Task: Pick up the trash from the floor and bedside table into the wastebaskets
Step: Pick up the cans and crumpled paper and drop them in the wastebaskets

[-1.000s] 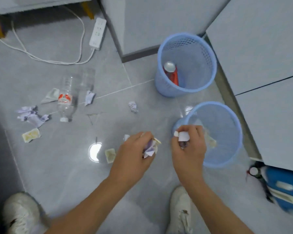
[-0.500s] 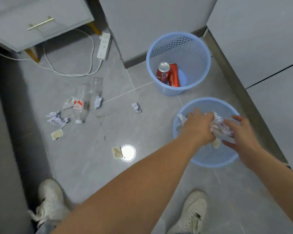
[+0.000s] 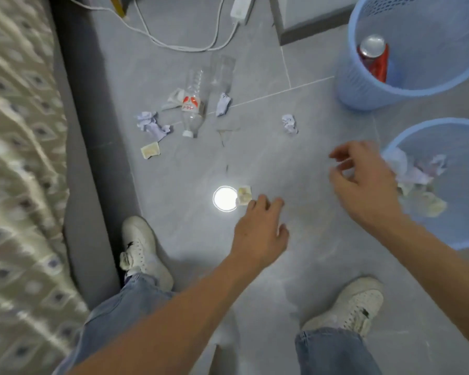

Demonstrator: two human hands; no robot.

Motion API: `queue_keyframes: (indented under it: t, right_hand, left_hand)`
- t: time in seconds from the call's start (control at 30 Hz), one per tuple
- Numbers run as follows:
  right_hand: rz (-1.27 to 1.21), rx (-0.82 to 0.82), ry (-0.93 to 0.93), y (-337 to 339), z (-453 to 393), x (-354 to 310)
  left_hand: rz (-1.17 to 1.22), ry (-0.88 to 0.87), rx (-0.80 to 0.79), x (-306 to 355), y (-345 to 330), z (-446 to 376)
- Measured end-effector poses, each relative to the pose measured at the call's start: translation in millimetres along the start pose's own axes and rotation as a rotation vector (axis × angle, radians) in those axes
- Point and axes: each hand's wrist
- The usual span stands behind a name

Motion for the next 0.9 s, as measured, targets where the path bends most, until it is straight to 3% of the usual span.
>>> queue_keyframes:
  t: [0.17, 0.33, 0.47, 0.73, 0.9]
  right_hand:
    - [0.259, -0.276, -0.108, -88, -59, 24]
    - [0.413, -0.191, -0.097, -141, -141, 59]
    - [0.514, -0.151, -0.073, -166, -182, 89]
    - [0.550, -0.137, 0.064, -193, -168, 124]
    - [0.515, -0.157, 0.086, -217, -148, 94]
  left_hand:
    - [-0.043, 0.218, -0.062, -105, -31, -16]
    - [-0.059, 0.158, 0.006, -141, -73, -80]
    - [-0.070, 0.067, -0.066, -140, -101, -112]
    - [-0.029, -0.113, -0.061, -162, -147, -108]
    - [0.067, -0.080, -0.078, -194, -129, -110]
Point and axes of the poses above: each hand's wrist, its own z-axis away from the middle knuckle, its own y-axis out of the back of the hand, x = y × z, and after that the axes turned 10 degrees about -z, right-handed
